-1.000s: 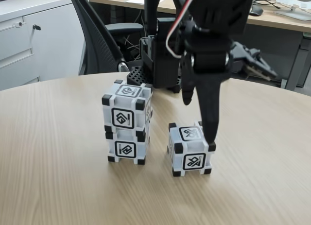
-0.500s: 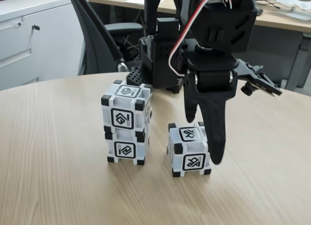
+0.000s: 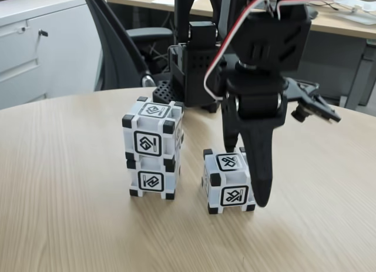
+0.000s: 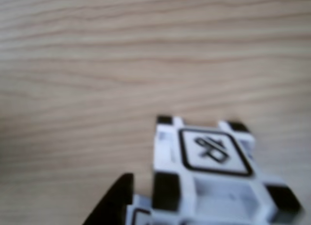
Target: Stack cubes from left to right.
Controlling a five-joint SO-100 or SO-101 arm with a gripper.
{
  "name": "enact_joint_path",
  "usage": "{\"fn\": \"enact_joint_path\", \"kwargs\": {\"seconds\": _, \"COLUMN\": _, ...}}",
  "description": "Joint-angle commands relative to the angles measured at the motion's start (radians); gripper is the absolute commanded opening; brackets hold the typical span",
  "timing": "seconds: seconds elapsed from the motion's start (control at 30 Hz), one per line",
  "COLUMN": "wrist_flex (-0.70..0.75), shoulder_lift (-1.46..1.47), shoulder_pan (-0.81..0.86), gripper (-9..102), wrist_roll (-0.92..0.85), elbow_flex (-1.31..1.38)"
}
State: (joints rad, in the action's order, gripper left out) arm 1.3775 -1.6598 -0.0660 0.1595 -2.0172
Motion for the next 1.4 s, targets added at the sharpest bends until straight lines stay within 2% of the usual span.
{"fn": "enact_joint_path", "kwargs": {"seconds": 0.0, "wrist_flex": -0.009, "shoulder_lift": 0.034, "shoulder_pan": 0.002, "gripper": 45, "wrist_roll": 0.014, "elbow_flex": 0.037}}
{"fn": "enact_joint_path", "kwargs": {"seconds": 0.13, "wrist_flex": -0.009, "shoulder_lift": 0.083, "shoulder_pan": 0.002, "gripper": 43, "wrist_roll": 0.026, "elbow_flex": 0.038}}
{"fn": "enact_joint_path", "kwargs": {"seconds": 0.23, "wrist_flex": -0.009, "shoulder_lift": 0.1, "shoulder_pan": 0.002, "gripper": 35, "wrist_roll": 0.037, "elbow_flex": 0.038}}
{"fn": "enact_joint_path", "kwargs": {"seconds": 0.27, "wrist_flex": -0.009, "shoulder_lift": 0.1, "shoulder_pan": 0.002, "gripper": 29, "wrist_roll": 0.043, "elbow_flex": 0.038}}
{"fn": "enact_joint_path", "kwargs": {"seconds": 0.33, "wrist_flex": -0.009, "shoulder_lift": 0.1, "shoulder_pan": 0.002, "gripper": 8, "wrist_roll": 0.041, "elbow_flex": 0.038}}
{"fn": "enact_joint_path", "kwargs": {"seconds": 0.37, "wrist_flex": -0.009, "shoulder_lift": 0.1, "shoulder_pan": 0.002, "gripper": 1, "wrist_roll": 0.041, "elbow_flex": 0.038}}
{"fn": "enact_joint_path", "kwargs": {"seconds": 0.7, "wrist_flex": -0.003, "shoulder_lift": 0.057, "shoulder_pan": 0.003, "gripper": 0, "wrist_roll": 0.026, "elbow_flex": 0.041}}
{"fn": "enact_joint_path", "kwargs": {"seconds": 1.37, "wrist_flex": 0.008, "shoulder_lift": -0.541, "shoulder_pan": 0.003, "gripper": 0, "wrist_roll": -0.098, "elbow_flex": 0.041}}
